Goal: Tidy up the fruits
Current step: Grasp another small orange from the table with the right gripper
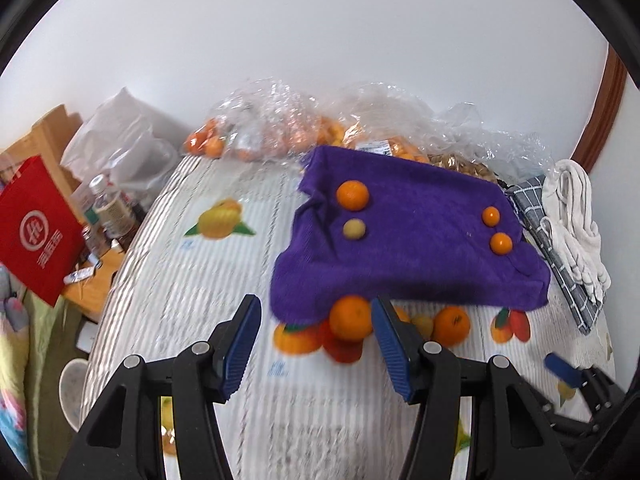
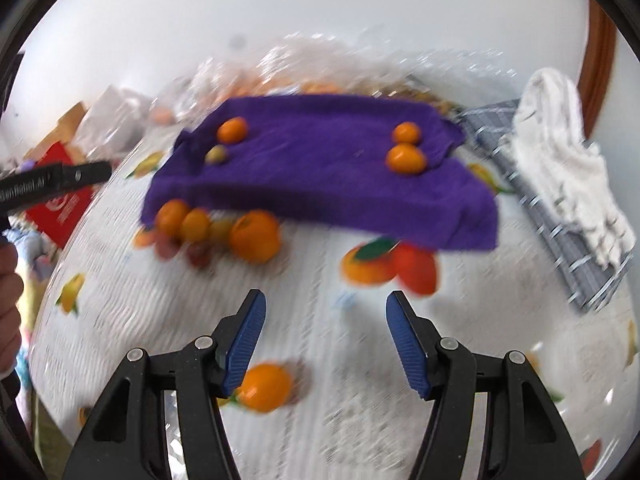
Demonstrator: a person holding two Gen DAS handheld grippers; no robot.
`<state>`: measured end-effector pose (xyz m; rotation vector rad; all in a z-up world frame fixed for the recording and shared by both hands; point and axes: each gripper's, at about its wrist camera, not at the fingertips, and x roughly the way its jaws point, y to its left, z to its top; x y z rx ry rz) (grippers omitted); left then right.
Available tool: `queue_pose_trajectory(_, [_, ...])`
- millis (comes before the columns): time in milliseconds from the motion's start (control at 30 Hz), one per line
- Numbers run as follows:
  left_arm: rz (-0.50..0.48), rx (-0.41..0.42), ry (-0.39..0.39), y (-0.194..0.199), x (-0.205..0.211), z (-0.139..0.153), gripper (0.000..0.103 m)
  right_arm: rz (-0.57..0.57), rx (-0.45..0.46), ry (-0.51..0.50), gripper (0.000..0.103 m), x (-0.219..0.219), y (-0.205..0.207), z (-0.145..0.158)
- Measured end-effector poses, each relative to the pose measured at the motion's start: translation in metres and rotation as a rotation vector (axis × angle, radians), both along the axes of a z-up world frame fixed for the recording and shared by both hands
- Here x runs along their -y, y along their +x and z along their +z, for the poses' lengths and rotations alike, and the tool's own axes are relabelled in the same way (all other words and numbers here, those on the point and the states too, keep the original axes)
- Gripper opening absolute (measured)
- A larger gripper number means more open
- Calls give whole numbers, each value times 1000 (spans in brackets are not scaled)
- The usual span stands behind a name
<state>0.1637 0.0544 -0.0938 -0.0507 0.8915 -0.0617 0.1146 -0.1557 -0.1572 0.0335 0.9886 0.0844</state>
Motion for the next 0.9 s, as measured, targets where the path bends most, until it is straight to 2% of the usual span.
queue_pose_trajectory(167, [27, 14, 0, -27, -16, 3, 58, 44, -38, 15, 62, -21, -17, -18])
queue_pose_trajectory(267, [38, 11, -3, -36, -22, 2, 58, 66, -54, 11, 57, -32, -23, -30])
queue_pose_trajectory(333, [46, 7, 7, -40, -24, 0, 58, 60, -70, -23, 51, -38, -23, -38])
queue_pose_trajectory(433, [50, 0, 16, -45, -28, -2, 58, 54, -47, -59, 34, -39, -28, -40])
queue_pose_trajectory(533, [56, 0, 17, -48, -29, -3, 58, 60, -46, -10, 34, -32, -31, -38])
queue_pose_trajectory(733, [48, -17, 20, -50, -22, -12, 58, 49, -13, -27, 34, -19, -35, -34])
queue_pose_trajectory(900, [27, -35, 36, -49, -12, -20, 58, 49, -32, 8, 34, -11, -29, -42])
